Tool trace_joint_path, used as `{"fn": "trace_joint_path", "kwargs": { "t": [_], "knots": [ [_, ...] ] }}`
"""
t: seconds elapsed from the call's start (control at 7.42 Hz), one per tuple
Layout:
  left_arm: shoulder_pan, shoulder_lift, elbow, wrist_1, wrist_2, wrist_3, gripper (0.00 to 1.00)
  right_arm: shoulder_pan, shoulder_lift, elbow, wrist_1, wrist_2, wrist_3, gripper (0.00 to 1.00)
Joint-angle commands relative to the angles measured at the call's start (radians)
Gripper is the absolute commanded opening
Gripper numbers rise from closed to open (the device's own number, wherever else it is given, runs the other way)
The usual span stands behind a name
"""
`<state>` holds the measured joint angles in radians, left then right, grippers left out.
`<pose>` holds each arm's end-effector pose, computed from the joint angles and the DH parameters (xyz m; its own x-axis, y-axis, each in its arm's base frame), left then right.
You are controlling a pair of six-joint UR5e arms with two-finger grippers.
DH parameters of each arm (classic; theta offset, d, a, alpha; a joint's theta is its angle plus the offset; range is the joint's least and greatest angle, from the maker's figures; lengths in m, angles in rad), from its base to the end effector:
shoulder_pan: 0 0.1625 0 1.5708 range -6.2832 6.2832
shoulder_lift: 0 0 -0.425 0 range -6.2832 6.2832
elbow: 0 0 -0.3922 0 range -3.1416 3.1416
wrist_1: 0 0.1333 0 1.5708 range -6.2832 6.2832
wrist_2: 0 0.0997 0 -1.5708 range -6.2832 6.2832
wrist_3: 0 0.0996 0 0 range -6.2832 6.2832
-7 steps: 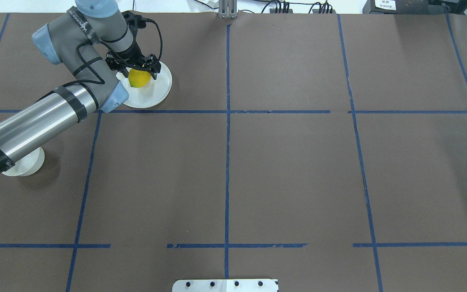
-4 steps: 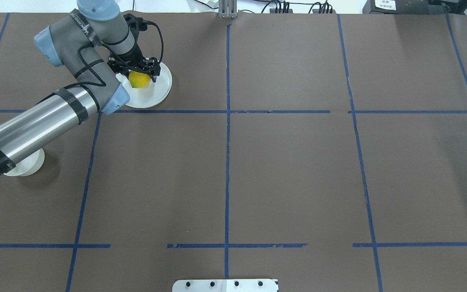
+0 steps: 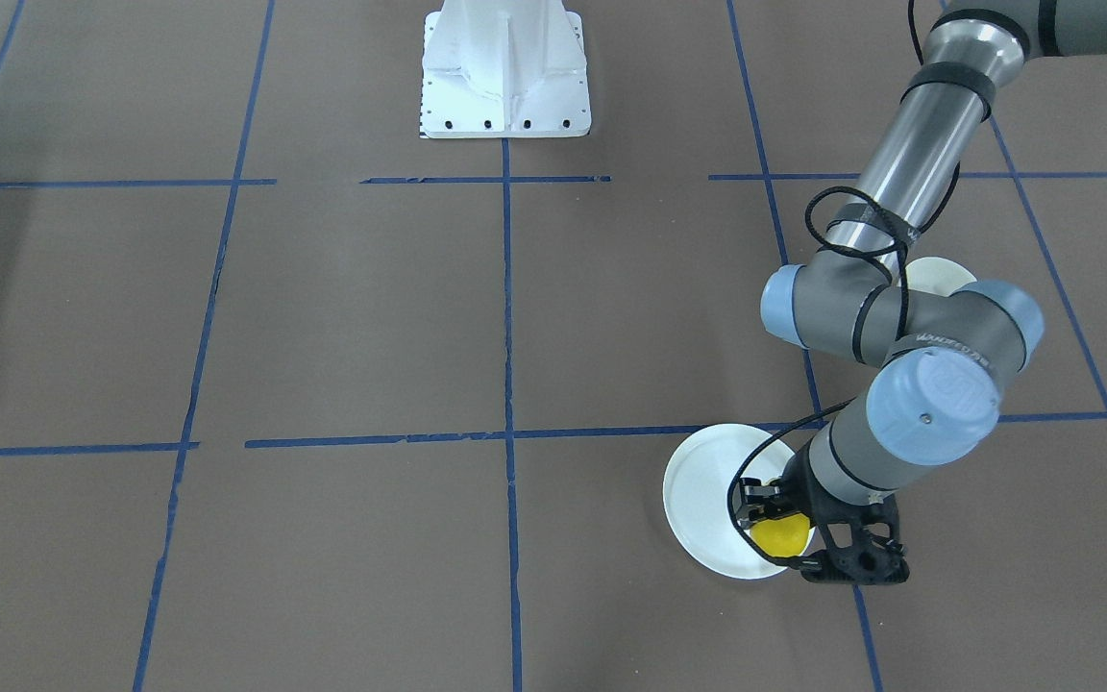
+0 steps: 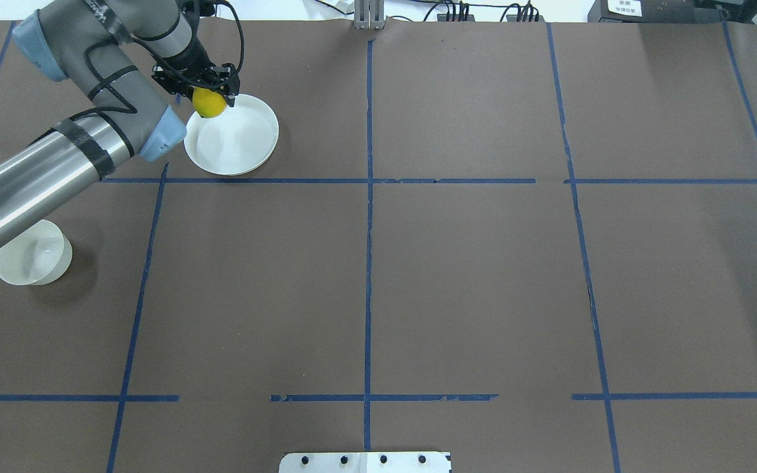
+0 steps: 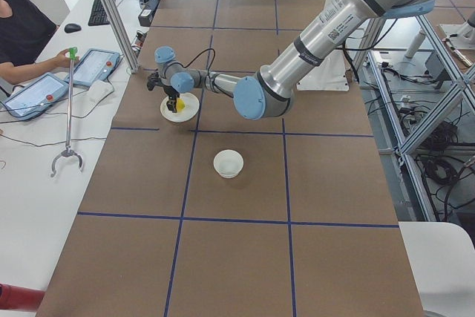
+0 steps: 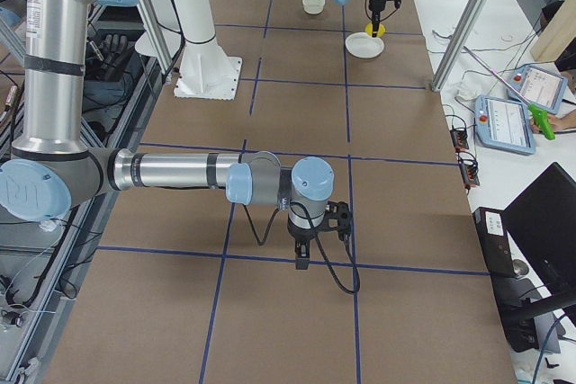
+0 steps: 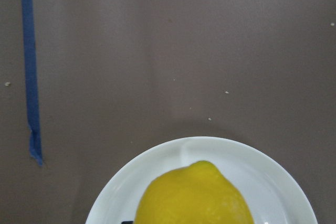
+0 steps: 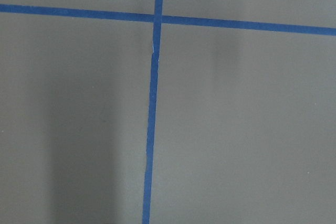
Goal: Move lemon from plate to bowl
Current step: 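Lift the lemon with the left gripper and carry it toward the white bowl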
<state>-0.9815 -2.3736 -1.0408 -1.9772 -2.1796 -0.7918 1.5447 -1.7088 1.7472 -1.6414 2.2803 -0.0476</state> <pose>0.3880 -0.7177 0.3530 0.6466 0.0698 -0.7596 0.0394 0.9914 0.1247 0.0572 -0.4323 0.6471 0.7569 -0.0464 0.6519 0.0622 0.9981 -0.0012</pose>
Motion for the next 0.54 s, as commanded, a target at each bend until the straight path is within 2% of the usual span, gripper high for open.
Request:
{"fn": "trace_joint_path", "kwargs": {
  "t": [0.0,0.13,0.4],
  "knots": [
    [-0.037,0.217,-0.407,0.203,-0.022,0.006,0.0,0.0,0.0,0.0,0.0,0.001,0.0,1.0],
    [-0.046,0.306,-0.565,0.28,-0.017,0.008,0.0,0.0,0.0,0.0,0.0,-0.001,0.0,1.0],
    [-0.052,0.547,-0.77,0.276,-0.014,0.003,0.0,0.0,0.0,0.0,0.0,-0.001,0.0,1.0]
  ]
}}
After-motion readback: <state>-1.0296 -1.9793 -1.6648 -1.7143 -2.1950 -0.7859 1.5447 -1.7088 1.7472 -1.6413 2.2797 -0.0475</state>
